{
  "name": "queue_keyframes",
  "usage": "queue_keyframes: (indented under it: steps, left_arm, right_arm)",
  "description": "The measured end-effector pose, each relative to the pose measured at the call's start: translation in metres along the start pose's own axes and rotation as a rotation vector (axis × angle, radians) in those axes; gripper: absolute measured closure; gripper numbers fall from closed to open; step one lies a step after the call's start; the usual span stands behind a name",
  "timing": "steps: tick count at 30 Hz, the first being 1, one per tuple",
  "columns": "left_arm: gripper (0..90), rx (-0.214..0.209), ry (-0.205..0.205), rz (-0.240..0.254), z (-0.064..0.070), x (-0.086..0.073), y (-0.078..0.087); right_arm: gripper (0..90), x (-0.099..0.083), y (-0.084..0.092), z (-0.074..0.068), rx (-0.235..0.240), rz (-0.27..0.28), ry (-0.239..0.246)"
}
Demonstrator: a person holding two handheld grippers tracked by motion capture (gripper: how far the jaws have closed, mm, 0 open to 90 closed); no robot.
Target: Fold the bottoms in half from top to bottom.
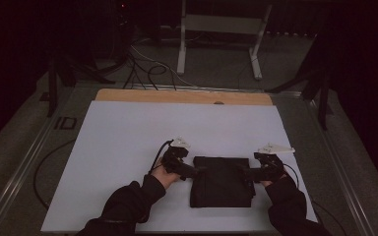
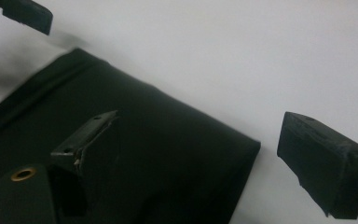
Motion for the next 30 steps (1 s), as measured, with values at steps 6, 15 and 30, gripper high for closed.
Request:
queue_keyframes:
  steps: [6, 15, 30]
  left_arm:
    - [0.6, -0.016, -0.002, -0.003, -0.001, -0.006, -0.009]
    - [2.2, 0.011, -0.01, -0.032, -0.007, -0.01, -0.021]
    - [2.0, -0.005, 0.011, -0.058, -0.006, -0.016, -0.03]
  right_arm:
    - [11.7, -0.012, -0.008, -0.001, 0.02, -0.038, -0.014]
    - [10.2, -0.024, -0.016, -0.001, 0.021, -0.081, -0.044]
    - [13.5, -0.036, -0.026, -0.001, 0.008, -0.144, -0.05]
Point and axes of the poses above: each handheld gripper's, and its own axes: y roughly backward along the jaws, x roughly out of its top, z roughly to its right, the point moved 9 cm from there along -y, roughly forward along the jaws, and after that the axes turned 8 degrees about y, right-handed, at the moved point
